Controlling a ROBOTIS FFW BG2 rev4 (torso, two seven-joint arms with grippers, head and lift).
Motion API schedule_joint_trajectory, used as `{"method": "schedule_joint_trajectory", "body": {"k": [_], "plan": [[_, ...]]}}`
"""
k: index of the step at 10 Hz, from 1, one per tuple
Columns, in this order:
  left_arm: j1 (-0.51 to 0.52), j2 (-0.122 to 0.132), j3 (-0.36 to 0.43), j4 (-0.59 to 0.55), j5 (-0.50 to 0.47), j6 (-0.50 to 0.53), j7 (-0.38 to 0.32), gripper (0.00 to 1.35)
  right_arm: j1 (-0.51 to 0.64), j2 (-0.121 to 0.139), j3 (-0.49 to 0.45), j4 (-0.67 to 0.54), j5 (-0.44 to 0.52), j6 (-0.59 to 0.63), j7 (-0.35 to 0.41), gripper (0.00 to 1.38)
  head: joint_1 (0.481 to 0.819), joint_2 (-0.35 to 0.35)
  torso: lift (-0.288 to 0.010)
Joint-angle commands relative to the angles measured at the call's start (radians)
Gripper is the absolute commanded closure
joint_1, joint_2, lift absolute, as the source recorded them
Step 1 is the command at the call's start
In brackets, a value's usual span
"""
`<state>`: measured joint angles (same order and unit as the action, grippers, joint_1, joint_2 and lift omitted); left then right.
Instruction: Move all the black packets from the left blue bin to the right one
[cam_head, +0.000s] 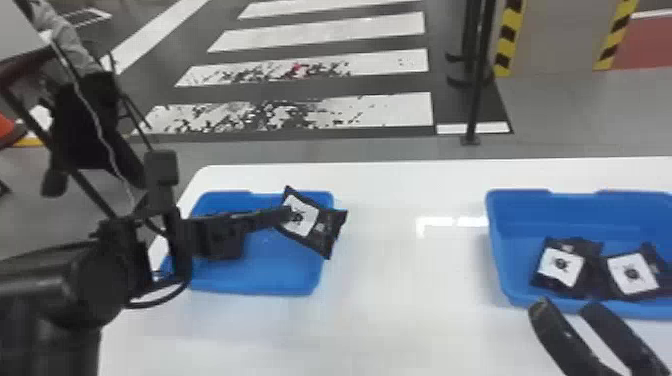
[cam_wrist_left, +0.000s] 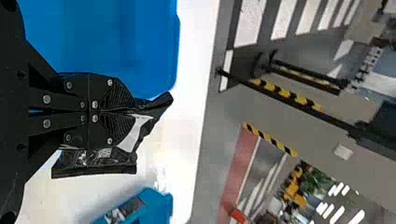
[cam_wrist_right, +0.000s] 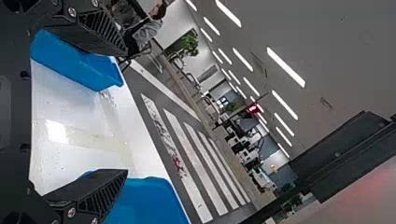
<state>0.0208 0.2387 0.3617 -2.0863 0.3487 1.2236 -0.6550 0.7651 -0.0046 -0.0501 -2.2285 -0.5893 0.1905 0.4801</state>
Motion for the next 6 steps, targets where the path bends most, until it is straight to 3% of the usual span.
{"method": "schedule_joint_trajectory", "body": {"k": [1,4,6], "plan": [[-0.001,-0.01,-0.037,-0.048,0.088,-0.038,0.0,1.21,-0.017,0.006,0.008,-0.009,-0.003,0.02,0.012,0.13,0.695,0.178,-0.14],[-0.001,-0.013,-0.146,-0.048,0.222,-0.053,0.006,1.21,-0.088,0.0,0.044,0.016,-0.011,0.084,0.066,0.13,0.695,0.111,-0.14],[0.001,-0.013,-0.226,-0.048,0.26,-0.053,0.012,1.21,-0.117,0.0,0.062,0.033,-0.019,0.106,0.075,0.13,0.695,0.072,-0.14]]}}
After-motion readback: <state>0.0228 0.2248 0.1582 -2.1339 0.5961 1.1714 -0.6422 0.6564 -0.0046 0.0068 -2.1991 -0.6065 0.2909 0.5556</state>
